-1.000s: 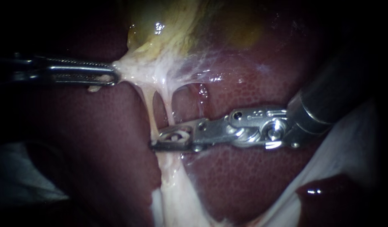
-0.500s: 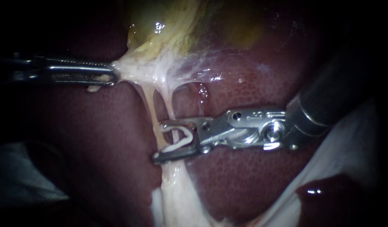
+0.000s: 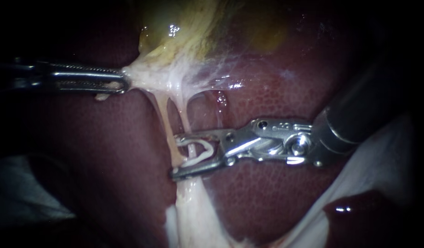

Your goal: Clipping first clip left tube

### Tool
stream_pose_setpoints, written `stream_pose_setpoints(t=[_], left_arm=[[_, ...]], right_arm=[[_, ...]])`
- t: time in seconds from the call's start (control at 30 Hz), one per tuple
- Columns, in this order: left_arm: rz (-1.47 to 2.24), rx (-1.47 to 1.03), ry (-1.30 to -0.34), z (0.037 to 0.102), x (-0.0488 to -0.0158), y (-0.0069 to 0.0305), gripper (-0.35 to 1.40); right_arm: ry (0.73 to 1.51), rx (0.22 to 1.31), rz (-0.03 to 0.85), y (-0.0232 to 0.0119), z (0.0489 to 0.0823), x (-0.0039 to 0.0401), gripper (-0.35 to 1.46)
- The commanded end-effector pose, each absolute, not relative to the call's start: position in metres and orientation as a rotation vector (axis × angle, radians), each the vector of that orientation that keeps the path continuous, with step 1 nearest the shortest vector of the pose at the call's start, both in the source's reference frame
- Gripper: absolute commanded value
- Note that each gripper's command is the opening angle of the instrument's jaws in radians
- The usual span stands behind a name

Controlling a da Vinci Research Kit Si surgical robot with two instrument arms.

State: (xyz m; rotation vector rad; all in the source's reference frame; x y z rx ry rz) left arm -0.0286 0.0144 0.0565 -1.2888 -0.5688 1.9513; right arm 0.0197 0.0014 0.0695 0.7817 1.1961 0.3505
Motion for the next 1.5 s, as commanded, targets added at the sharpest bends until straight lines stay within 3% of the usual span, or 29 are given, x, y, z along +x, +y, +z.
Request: stream_pose_setpoints(t=[0.03,0.57,1.5], left_arm=[[1.951,-1.288,-0.568,0.0565,-0.0286,0.0144,-0.35],[1.950,-1.287,-0.566,0.0564,-0.0288,0.0143,-0.35],[1.949,-1.285,-0.563,0.0561,-0.0295,0.0142,-0.35]], right_arm=[[1.194,0.786,0.347,0.0013,0.0699,0.0197,0.50],[1.224,0.811,0.328,0.0017,0.0721,0.0194,0.50],[1.297,0.837,0.306,-0.0002,0.0695,0.0245,0.49]])
